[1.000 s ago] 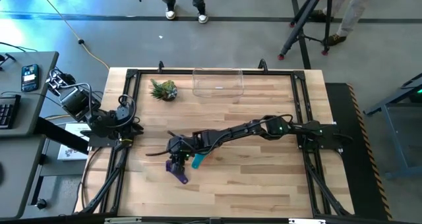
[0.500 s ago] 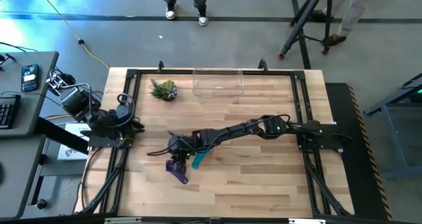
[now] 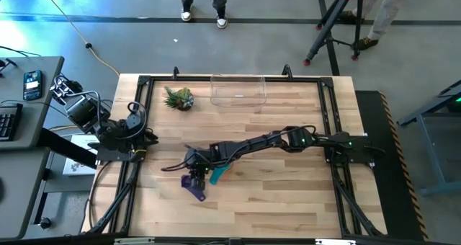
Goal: Nest measuring cups in basket
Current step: Stack the violet measuring cup on top of the light blue measuring cup
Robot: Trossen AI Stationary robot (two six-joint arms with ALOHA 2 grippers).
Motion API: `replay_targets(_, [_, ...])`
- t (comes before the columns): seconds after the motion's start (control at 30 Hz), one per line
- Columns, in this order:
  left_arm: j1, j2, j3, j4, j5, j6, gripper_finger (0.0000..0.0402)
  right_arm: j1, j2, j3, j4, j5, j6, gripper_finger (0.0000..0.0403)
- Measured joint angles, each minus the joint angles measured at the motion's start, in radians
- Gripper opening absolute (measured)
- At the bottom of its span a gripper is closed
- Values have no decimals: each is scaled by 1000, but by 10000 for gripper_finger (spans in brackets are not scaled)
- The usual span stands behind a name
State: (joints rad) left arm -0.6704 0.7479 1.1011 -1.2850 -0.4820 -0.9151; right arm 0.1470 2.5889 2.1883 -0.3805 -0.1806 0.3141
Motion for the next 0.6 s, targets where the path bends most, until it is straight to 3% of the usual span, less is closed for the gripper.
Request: replay_targets(0.6, [0,0,0,-1,-26,8,65,-10,0,0,-15,18,31,114])
